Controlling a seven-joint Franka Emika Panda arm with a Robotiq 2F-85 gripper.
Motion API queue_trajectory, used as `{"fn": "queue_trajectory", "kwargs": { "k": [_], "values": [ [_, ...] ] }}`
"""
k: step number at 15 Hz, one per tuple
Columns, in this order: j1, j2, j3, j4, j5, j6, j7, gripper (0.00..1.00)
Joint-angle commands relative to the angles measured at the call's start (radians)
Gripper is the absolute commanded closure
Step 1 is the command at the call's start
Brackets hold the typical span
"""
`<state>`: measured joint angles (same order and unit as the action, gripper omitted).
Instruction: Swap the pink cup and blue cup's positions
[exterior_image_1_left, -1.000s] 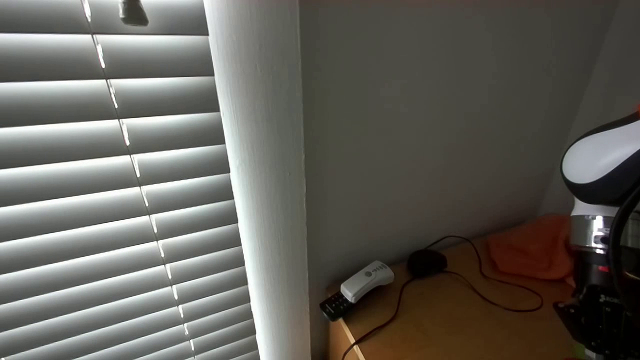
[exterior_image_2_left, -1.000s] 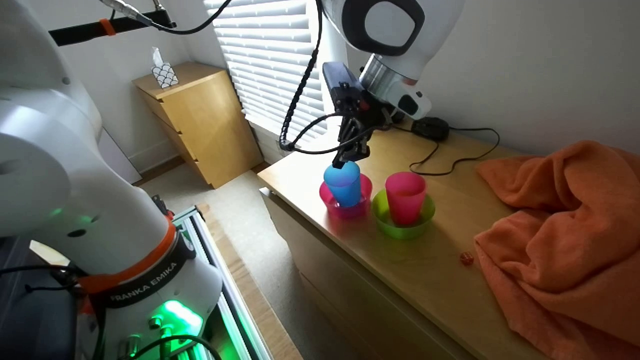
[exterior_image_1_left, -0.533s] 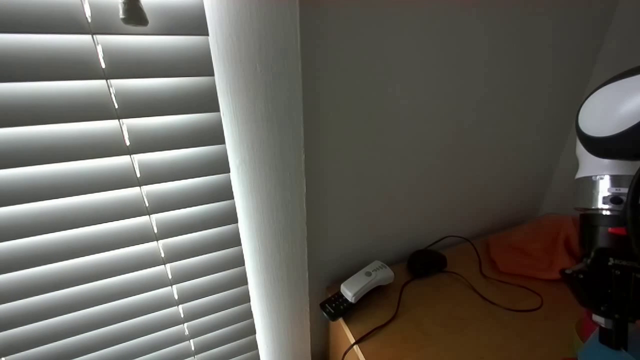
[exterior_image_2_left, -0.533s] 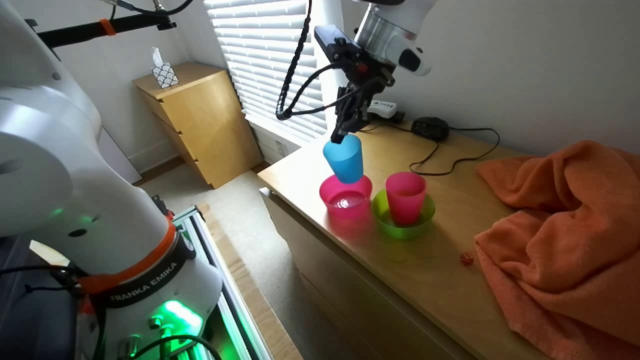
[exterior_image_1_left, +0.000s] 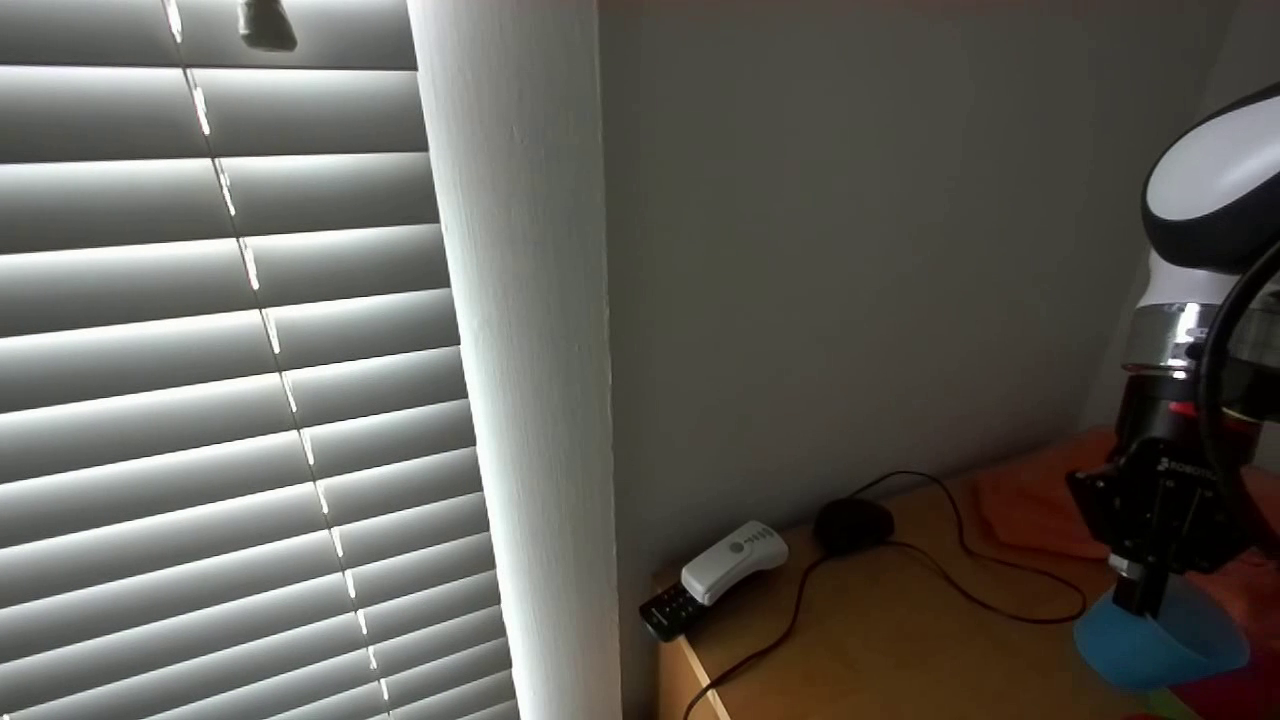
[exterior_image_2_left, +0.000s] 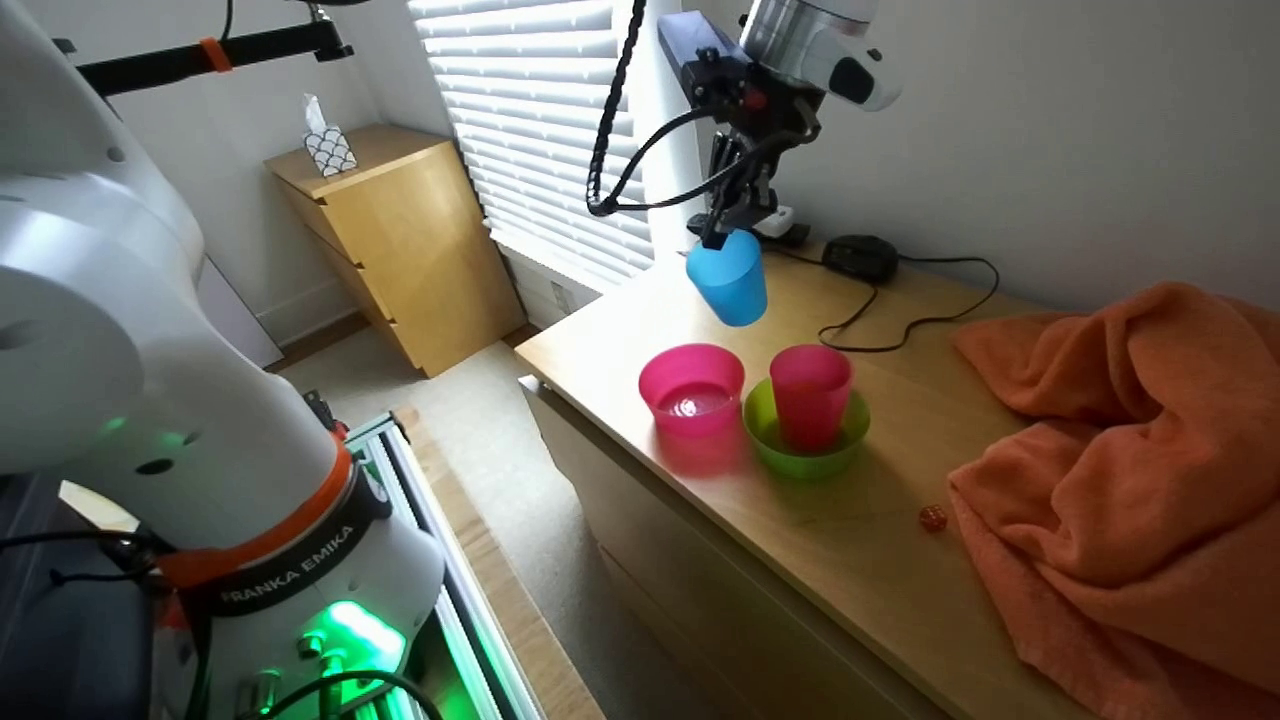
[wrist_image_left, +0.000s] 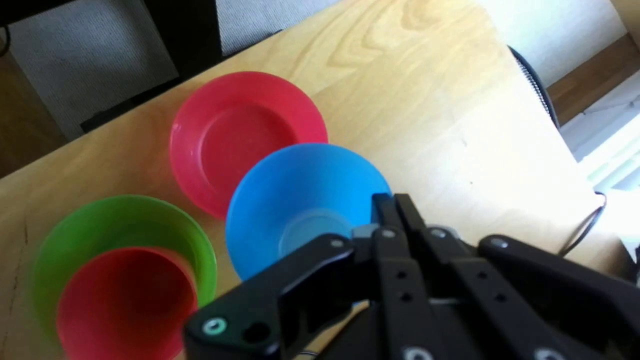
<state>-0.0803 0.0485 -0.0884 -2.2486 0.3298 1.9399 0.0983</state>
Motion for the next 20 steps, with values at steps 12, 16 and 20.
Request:
{"fn": "queue_trajectory", "kwargs": {
  "k": [12, 16, 20],
  "values": [
    [-0.052, 0.308, -0.005, 0.168, 0.333, -0.027, 0.132, 0.99],
    [-0.048, 0.348, -0.012, 0.201, 0.346, -0.019, 0.237, 0.99],
    [-0.042, 0.375, -0.016, 0.221, 0.335, -0.017, 0.320, 0.99]
  ]
}}
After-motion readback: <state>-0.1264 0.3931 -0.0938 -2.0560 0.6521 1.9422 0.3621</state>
